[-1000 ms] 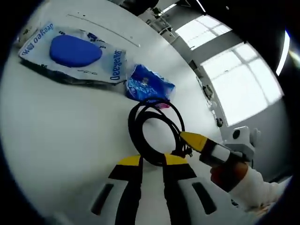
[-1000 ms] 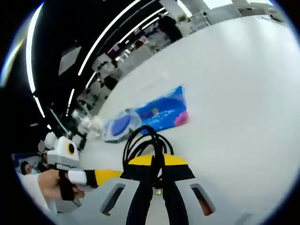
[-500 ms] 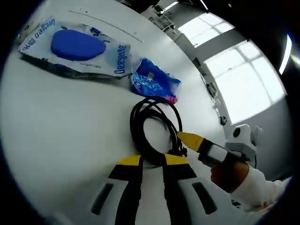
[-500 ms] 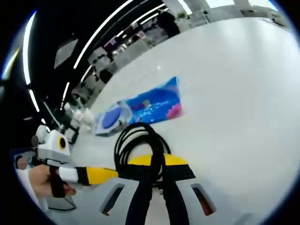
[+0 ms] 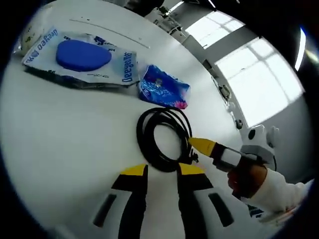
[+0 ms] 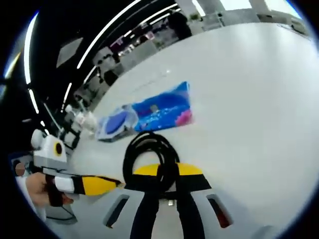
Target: Arrange the tabletop items into an orderly group along one side of the table until the central work area is clear of visible clutter.
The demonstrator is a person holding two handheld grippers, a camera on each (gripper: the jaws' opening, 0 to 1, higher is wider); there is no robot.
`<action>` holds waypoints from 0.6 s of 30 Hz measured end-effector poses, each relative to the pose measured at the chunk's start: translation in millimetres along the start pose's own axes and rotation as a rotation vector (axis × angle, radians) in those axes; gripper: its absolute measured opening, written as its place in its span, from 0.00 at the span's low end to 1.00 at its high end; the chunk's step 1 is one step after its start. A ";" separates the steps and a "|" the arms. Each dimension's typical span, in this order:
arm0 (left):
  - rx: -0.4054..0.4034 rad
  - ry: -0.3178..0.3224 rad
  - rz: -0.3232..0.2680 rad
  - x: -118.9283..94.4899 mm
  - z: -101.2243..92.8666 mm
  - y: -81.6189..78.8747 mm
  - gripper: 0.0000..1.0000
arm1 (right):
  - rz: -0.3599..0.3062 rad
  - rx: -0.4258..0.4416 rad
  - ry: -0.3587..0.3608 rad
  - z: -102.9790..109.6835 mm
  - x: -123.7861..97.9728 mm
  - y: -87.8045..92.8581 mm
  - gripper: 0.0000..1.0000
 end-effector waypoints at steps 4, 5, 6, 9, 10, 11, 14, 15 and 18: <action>0.072 -0.032 -0.015 -7.8 5.6 -3.2 0.35 | -0.007 -0.054 -0.010 -0.1 -5.6 -3.3 0.30; 0.085 -0.039 -0.018 -10.1 6.7 -4.0 0.38 | -0.006 -0.063 -0.014 0.1 -7.7 -3.8 0.33; 0.101 -0.042 -0.022 -13.2 7.9 -4.7 0.41 | -0.006 -0.068 -0.017 0.2 -8.5 -4.1 0.35; 0.155 -0.042 -0.040 -27.4 13.8 -6.9 0.48 | -0.005 -0.098 -0.040 1.5 -15.2 -5.3 0.42; 0.170 -0.046 -0.049 -31.9 16.5 -7.7 0.50 | -0.003 -0.103 -0.046 1.9 -17.0 -5.0 0.45; 0.182 -0.052 -0.055 -39.0 21.0 -8.6 0.52 | 0.000 -0.112 -0.052 2.4 -18.8 -4.8 0.47; 0.241 -0.082 -0.064 -57.4 35.6 -10.5 0.54 | 0.005 -0.125 -0.074 3.4 -28.9 -3.2 0.51; 0.245 -0.094 -0.070 -62.5 39.9 -10.6 0.54 | 0.003 -0.124 -0.083 3.7 -31.6 -2.9 0.52; 0.229 -0.128 -0.097 -82.0 57.6 -11.4 0.58 | 0.008 -0.124 -0.097 3.5 -40.2 -1.6 0.53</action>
Point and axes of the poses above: the point that each gripper's makers call its tool centre point, and the gripper's own axes: x roughly forward along the fingers, z roughly to its left, y roughly out of its underside, the point moved 10 cm from there along -x, roughly backward along the fingers, and after that the axes turned 4 degrees about -x, right-handed, at the moved point
